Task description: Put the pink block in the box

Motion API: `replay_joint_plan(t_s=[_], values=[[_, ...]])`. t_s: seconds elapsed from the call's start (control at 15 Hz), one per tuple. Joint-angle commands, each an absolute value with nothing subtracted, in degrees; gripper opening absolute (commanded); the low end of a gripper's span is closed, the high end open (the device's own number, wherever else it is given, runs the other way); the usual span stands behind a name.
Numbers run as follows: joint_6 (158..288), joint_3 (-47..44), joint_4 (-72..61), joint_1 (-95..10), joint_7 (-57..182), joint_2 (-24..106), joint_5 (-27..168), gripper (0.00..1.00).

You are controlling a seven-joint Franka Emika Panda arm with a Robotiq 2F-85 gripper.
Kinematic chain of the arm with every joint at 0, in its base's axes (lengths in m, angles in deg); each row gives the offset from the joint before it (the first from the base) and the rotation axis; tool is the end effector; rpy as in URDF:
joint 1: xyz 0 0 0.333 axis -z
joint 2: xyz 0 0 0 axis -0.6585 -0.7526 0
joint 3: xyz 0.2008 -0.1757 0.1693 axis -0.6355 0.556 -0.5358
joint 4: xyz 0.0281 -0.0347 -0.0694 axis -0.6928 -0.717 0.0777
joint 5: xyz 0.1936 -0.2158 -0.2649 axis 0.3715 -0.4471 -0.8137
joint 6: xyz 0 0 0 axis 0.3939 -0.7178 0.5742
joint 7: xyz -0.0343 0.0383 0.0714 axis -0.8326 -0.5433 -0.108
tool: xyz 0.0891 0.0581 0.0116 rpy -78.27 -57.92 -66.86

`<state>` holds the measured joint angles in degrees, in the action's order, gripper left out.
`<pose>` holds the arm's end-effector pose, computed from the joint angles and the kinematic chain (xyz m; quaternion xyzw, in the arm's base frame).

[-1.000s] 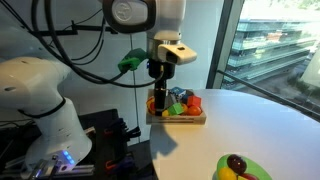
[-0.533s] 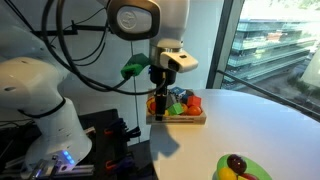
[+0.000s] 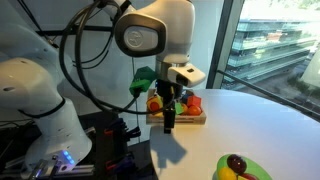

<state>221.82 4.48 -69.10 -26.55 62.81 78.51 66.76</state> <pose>0.3436 -0.1534 0.3298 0.9795 -0.1999 -0.0232 0.0071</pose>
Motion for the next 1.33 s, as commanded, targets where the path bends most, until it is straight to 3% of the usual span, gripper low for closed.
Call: replay_joint_plan(t_s=[0.0,0.73,1.27], values=[[226.47,6.28,-68.96,-25.13,66.47,74.72,64.06,1.0],[241.0,12.93,-68.01,-24.41,82.24,64.66,64.59,1.0],[242.47,13.83,-67.83,-24.29,86.02,63.38,64.66,1.0]])
